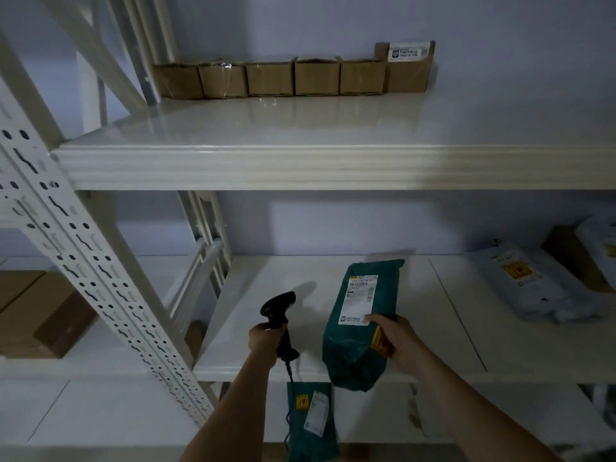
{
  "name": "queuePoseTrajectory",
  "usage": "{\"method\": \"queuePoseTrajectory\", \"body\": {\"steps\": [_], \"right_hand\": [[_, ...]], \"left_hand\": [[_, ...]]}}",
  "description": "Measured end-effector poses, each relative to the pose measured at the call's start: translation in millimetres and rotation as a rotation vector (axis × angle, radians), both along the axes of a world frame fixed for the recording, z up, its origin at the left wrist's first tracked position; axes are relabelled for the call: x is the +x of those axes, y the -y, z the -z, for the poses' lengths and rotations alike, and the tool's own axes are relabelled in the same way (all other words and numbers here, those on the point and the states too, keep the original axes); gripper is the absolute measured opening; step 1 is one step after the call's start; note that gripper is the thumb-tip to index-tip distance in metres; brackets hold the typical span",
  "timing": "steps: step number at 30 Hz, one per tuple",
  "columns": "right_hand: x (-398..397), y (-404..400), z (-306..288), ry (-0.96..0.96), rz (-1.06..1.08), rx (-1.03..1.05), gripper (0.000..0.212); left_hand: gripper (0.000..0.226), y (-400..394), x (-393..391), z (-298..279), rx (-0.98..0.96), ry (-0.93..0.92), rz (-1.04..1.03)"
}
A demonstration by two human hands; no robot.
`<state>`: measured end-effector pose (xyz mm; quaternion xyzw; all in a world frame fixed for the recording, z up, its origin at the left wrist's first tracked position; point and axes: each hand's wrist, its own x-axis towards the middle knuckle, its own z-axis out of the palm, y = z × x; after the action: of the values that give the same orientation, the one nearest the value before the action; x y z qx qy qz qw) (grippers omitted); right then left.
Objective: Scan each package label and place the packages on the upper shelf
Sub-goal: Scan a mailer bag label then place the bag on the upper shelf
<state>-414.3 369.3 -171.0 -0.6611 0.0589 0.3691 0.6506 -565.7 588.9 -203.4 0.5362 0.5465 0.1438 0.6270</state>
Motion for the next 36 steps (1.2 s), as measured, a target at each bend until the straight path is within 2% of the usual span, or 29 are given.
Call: {"method": "queuePoseTrajectory", "body": {"steps": [3,8,11,14,15,17,19,21,24,29,33,36], "right_hand": [[1,-1,8,-0.020,0.012,0.000,0.044],[2,-4,9,-0.034,0.019,0.014,0.049],[1,-4,2,-0.034,0.025,0.038,0.047],[0,-4,-12,0.011,0.008,0.073,0.051],[1,-4,-19,0.039,0.008,0.082,0.056],[1,-2,-37,0.085,0.030,0.087,0.068],[-1,3,-57,0.121,0.041,0.096,0.073],[-2,8,-75,0.170,0.025,0.093,0.071],[-9,24,-106,0.276,0.003,0.067,0.064],[-30,68,-152,0.432,0.016,-0.017,0.043],[-47,104,-185,0.478,-0.013,-0.097,0.037],[-54,129,-209,0.515,-0.027,-0.145,0.038]], "left_hand": [[0.034,-2,5,8,-0.015,-0.033,-0.005],[0.016,-5,8,8,0.090,-0.220,0.041],[0.033,-6,4,2,0.133,-0.334,0.107],[0.037,0,10,-16,0.282,-0.468,0.166],[0.036,4,15,-27,0.350,-0.435,0.185],[0.032,15,28,-54,0.380,-0.211,0.288],[0.031,37,39,-85,0.136,0.063,0.393],[0.030,58,46,-112,-0.106,0.203,0.527],[0.034,81,50,-137,-0.119,0.324,0.580],[0.043,123,51,-167,0.063,0.376,0.521],[0.039,165,42,-199,0.284,0.282,0.627],[0.042,194,33,-227,0.356,0.211,0.685]]}}
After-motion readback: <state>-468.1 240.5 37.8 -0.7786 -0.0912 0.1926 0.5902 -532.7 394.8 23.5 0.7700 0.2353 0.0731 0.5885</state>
